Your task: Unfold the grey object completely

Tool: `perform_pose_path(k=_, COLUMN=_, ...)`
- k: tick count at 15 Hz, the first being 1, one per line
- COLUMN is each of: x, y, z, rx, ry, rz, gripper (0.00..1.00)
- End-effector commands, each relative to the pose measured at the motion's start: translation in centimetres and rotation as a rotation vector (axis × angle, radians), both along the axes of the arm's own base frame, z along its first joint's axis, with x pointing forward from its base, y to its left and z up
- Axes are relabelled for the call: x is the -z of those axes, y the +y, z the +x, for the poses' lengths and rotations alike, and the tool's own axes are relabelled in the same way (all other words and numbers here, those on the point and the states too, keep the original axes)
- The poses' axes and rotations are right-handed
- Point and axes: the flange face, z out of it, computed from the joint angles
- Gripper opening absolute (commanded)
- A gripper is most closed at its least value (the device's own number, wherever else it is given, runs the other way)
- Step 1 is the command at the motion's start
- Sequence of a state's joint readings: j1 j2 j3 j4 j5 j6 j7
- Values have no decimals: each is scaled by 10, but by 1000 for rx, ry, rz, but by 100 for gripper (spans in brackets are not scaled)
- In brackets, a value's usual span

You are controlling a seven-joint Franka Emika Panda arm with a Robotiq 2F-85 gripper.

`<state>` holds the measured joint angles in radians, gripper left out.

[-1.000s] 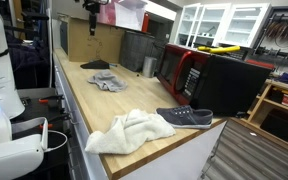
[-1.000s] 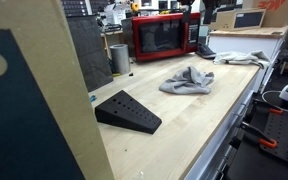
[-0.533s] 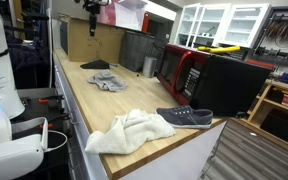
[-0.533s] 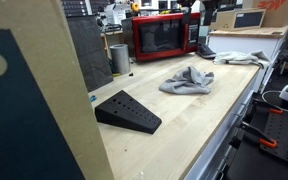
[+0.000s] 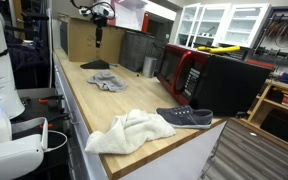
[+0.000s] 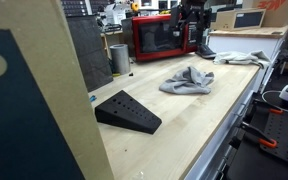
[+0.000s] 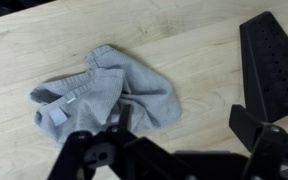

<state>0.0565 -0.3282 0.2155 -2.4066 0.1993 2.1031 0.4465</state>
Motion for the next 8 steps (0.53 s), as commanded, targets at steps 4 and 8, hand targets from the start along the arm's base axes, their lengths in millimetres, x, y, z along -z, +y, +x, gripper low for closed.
perform_pose_path(k=4, x=71, y=-15, z=19, rx=54, ry=28, rz=-92, gripper=100)
perform_pose_path(k=8, x=102, y=-26, z=10, rx=66, ry=92, rz=-151, gripper=100)
